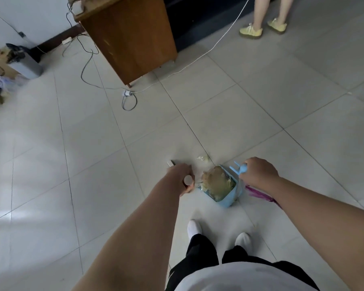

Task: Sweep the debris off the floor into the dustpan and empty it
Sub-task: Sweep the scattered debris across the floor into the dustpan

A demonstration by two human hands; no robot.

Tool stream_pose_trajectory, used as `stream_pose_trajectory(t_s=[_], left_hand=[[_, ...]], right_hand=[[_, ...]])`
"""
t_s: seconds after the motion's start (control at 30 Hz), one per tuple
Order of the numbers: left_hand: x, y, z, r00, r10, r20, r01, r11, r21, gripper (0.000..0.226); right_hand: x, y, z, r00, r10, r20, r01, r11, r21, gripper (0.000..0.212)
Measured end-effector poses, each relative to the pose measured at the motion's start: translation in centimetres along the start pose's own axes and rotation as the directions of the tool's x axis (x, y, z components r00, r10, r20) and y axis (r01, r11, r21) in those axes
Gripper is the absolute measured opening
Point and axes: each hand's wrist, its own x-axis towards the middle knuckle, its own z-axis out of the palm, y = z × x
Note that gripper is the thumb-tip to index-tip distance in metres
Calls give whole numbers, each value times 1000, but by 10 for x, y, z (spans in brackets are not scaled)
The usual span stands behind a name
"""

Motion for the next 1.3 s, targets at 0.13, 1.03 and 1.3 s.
stream_pose_trajectory(t_s=[0.13,1.03,1.3], left_hand=[[2,3,-27,993,-59,-102,45,989,-139,20],[46,34,-81,969,0,246,-231,344,910,36],[-12,35,-84,956,21,294,-291,219,931,26]], right_hand=[[2,0,-3,1000,-2,0,2,1000,-17,15],[3,-56,43,985,164,-57,-158,983,93,24],[1,-58,36,983,172,-57,-167,983,78,22]])
